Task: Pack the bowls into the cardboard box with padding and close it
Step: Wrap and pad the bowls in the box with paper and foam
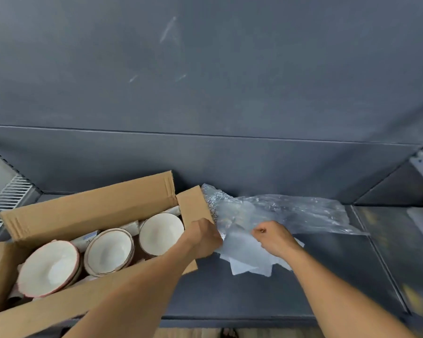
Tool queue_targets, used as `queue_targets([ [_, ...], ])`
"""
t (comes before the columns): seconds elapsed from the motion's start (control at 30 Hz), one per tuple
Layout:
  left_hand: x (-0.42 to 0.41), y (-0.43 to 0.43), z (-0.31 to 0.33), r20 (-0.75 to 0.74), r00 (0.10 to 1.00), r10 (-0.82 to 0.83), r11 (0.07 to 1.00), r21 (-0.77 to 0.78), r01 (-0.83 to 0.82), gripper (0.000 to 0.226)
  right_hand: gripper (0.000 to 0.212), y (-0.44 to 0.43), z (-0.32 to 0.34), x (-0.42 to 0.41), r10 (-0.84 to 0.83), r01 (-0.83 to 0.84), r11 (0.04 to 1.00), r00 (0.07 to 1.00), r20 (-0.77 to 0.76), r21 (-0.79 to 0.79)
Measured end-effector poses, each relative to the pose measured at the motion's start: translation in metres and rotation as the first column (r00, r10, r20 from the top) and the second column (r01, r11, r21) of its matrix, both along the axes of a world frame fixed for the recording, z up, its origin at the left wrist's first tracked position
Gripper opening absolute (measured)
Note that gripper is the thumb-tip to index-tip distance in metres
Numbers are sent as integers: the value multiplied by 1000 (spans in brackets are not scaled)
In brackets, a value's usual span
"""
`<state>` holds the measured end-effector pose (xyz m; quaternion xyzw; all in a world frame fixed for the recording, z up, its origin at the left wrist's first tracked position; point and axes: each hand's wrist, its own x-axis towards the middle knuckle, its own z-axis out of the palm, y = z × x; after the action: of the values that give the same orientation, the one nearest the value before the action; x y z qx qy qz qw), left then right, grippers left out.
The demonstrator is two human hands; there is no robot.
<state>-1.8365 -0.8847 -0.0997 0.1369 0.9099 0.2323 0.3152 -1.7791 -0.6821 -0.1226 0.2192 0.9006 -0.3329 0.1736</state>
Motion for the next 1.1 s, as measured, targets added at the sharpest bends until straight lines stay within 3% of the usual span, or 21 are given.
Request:
queue_targets([
  [0.23,18,57,-30,97,995,-36,999,-23,38,16,31,62,-27,52,-170,156,982,975,142,106],
  [0.5,28,88,-71,196,978,67,994,-102,-47,6,42,80,-55,65,-169,152,983,970,174,107],
  [0.63,30,89,-88,208,971,116,987,-138,-89,27,49,77,-66,58,-130,122,991,975,179,56],
  [0.77,27,85,-98,194,964,183,978,-134,-159,29,39,76,-69,49,-126,117,991,977,174,65],
  [0.93,19,76,-105,207,905,371,928,-99,-358,27,38,74,-70,34,-68,65,998,983,168,23],
  [1.1,12,76,-114,244,865,439,897,-55,-439,40,35,68,-74,18,-82,89,995,989,126,-53],
])
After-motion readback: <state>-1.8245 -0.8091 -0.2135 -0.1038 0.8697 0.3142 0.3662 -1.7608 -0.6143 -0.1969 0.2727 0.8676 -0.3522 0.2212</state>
